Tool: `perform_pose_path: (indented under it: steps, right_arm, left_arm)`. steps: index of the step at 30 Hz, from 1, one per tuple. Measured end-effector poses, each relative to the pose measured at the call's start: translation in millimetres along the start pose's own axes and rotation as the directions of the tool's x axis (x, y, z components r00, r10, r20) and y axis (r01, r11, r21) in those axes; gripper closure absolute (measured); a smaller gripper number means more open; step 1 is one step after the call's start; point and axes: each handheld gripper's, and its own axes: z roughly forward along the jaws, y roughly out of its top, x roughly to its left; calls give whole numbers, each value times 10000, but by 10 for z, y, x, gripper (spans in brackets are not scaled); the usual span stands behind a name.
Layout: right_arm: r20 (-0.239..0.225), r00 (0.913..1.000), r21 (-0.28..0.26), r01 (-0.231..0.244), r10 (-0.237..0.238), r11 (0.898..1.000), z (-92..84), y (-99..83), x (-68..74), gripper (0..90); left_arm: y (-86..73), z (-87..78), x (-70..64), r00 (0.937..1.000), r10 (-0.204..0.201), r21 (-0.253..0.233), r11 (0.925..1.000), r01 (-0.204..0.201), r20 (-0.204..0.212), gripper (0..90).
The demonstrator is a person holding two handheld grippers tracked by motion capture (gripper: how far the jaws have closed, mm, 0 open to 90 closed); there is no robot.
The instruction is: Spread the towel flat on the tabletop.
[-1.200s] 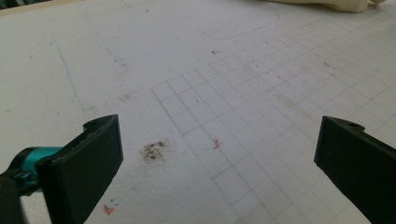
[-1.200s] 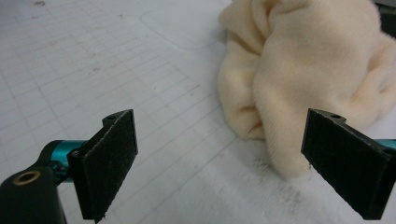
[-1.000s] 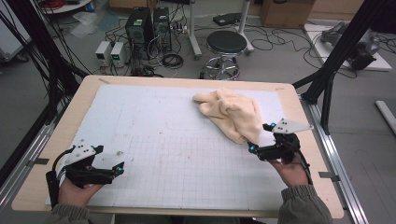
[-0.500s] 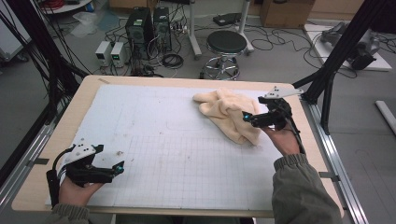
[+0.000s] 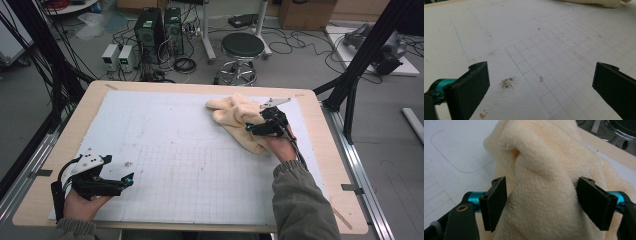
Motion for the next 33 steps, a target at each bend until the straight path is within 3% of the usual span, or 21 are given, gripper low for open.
perform_pose_path:
  steps: [5,6,15,22,28,33]
  right_arm:
    - [118,9997,409,228,-233,9989,121,-23,45,326]
    - [270,9991,468,310,-323,9984,155,-24,61,370]
    - [245,9990,763,364,-384,9964,146,-19,52,563]
    - [104,9988,778,464,-474,9959,90,10,55,660]
    - [-111,9984,475,557,-552,9973,-27,49,60,675]
    - [-654,9943,-91,838,-842,9964,-224,126,155,677]
  left_arm:
    - [-3,0,-7,10000,-10,2,10000,10,5,17]
    - [-3,0,-8,10000,-9,-4,10000,9,1,17]
    - [-3,9,-14,10000,-11,9,10000,11,59,17]
    - [-5,4,-11,10000,-28,-4,10000,28,21,17]
    - [-9,2,-5,10000,-70,5,10000,70,27,17]
    - [-6,-5,-8,10000,-3,15,10000,3,6,17]
